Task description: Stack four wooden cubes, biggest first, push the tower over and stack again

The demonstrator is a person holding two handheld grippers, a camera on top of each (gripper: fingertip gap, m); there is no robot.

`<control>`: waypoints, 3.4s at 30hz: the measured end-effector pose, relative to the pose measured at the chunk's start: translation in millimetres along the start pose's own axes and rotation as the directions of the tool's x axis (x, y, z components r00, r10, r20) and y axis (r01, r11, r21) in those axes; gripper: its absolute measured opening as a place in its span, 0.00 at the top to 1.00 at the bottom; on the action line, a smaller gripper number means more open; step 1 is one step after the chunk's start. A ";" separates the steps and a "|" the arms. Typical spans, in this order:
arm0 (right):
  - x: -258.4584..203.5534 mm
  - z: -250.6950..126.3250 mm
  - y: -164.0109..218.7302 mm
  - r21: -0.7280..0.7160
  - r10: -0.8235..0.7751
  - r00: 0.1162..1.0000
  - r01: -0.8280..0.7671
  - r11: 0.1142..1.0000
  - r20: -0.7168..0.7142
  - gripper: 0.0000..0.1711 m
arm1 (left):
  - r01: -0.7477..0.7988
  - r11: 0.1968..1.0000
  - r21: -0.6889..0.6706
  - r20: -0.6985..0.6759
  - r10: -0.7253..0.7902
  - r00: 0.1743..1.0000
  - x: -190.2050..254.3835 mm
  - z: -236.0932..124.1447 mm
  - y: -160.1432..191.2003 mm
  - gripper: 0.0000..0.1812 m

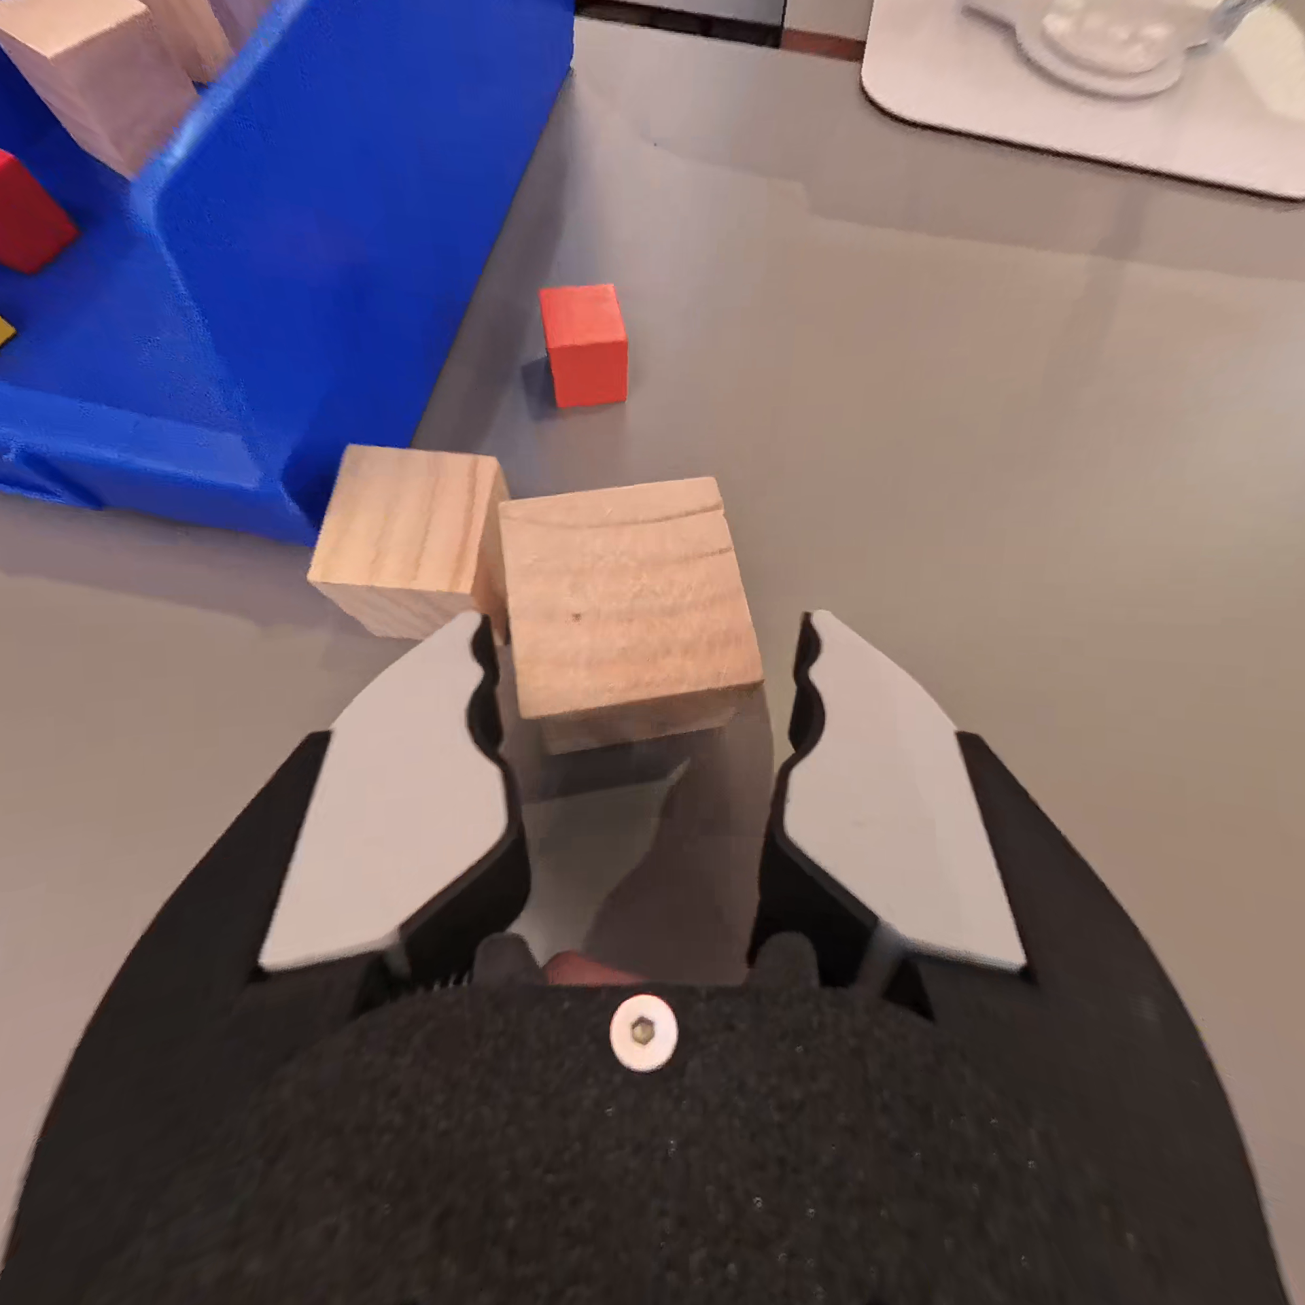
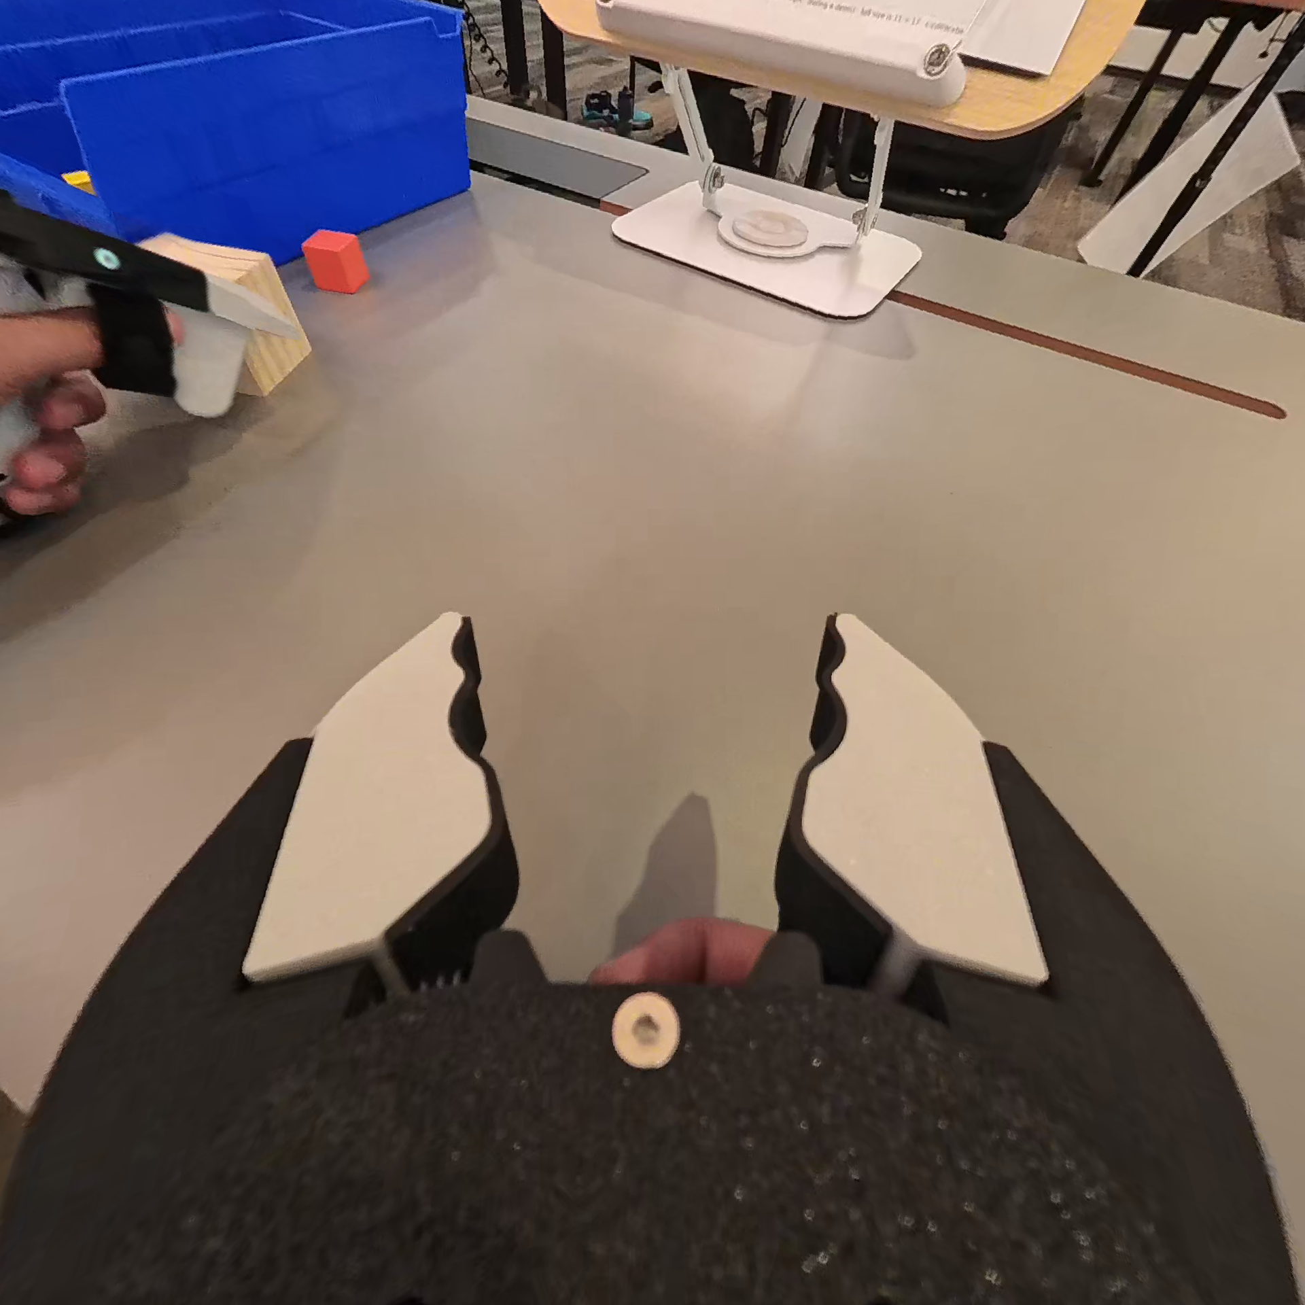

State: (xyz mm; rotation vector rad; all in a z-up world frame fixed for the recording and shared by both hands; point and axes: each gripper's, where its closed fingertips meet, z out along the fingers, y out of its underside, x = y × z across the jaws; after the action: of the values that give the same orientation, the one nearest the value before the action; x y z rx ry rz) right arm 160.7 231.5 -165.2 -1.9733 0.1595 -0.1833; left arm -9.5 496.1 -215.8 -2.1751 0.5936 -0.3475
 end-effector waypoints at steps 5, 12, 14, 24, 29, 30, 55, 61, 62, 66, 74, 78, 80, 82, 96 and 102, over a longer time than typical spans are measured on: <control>1.0 -2.8 6.3 -0.007 0.028 1.000 -0.028 1.000 0.002 0.47 | -0.020 1.000 -0.011 0.006 0.020 1.000 4.0 3.6 -1.0 0.65; 9.6 -6.4 10.3 -0.005 0.024 1.000 -0.024 1.000 -0.019 0.48 | -0.116 0.993 0.026 -0.187 0.119 0.975 28.2 -17.1 0.4 0.65; 13.0 -7.6 8.2 0.015 0.023 0.999 -0.023 1.000 -0.027 0.48 | -0.175 0.983 0.053 -0.242 0.183 0.953 34.8 -31.3 1.6 0.65; 26.7 -14.7 17.2 0.015 0.057 0.993 -0.056 0.998 -0.106 0.48 | -0.451 0.868 0.207 -0.574 0.481 0.662 80.5 -74.2 6.0 0.65; 21.5 -17.0 14.6 0.025 0.067 0.990 -0.065 0.998 -0.120 0.49 | -0.619 0.746 0.245 -0.690 0.583 0.429 131.1 -57.6 -0.7 0.65; 20.4 -17.0 13.7 0.027 0.066 0.990 -0.064 0.998 -0.121 0.49 | -0.637 0.724 0.264 -0.699 0.599 0.392 141.7 -52.4 -2.4 0.65; 17.4 -10.6 12.0 -0.003 0.036 0.994 -0.037 0.999 -0.102 0.49 | -0.565 0.760 0.320 -0.749 0.569 0.340 179.9 -29.2 -23.0 0.44; 15.1 -3.6 11.1 -0.005 0.027 0.996 -0.027 1.000 -0.090 0.49 | -0.234 0.896 0.377 -0.474 0.404 0.782 91.6 -87.2 -43.9 0.39; 14.2 -1.9 11.1 -0.007 0.024 0.996 -0.025 1.000 -0.085 0.49 | -0.179 0.907 0.382 -0.461 0.354 0.814 77.8 -96.9 -36.8 0.39; 10.3 2.3 9.8 -0.010 0.004 0.997 -0.004 1.000 -0.072 0.49 | -0.139 0.927 0.349 -0.266 0.241 0.933 21.3 -108.5 -0.4 0.39; 5.1 0.3 9.5 -0.007 -0.003 0.998 0.003 1.000 -0.063 0.49 | -0.101 0.951 0.293 -0.172 0.156 0.973 -10.7 -114.8 31.7 0.41; 4.2 -1.8 11.5 -0.011 -0.006 0.998 0.005 1.000 -0.062 0.49 | -0.094 0.959 0.267 -0.174 0.144 0.974 -11.3 -111.8 33.5 0.42; 4.3 -2.6 12.1 -0.012 -0.002 0.998 0.002 1.000 -0.062 0.49 | -0.094 0.961 0.260 -0.178 0.143 0.974 -10.4 -110.9 34.2 0.42; 5.0 -2.8 12.7 -0.013 0.000 0.998 0.000 1.000 -0.064 0.49 | -0.096 0.962 0.254 -0.173 0.143 0.975 -10.3 -109.5 34.5 0.42; 5.5 2.0 13.0 -0.022 -0.006 0.999 0.005 1.000 -0.052 0.49 | -0.006 0.991 0.136 -0.026 0.010 1.000 -53.5 -64.4 11.9 0.45; 8.4 3.1 13.2 -0.029 -0.013 0.999 0.012 0.999 -0.044 0.49 | 0.092 0.996 0.015 -0.028 -0.092 0.995 -61.7 -7.2 -3.9 0.44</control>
State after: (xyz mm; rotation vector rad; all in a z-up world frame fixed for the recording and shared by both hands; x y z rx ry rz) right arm 169.1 227.3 -178.0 -2.0005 0.1799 -0.2343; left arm -63.9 525.8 -210.9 -2.1897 0.5045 -0.4300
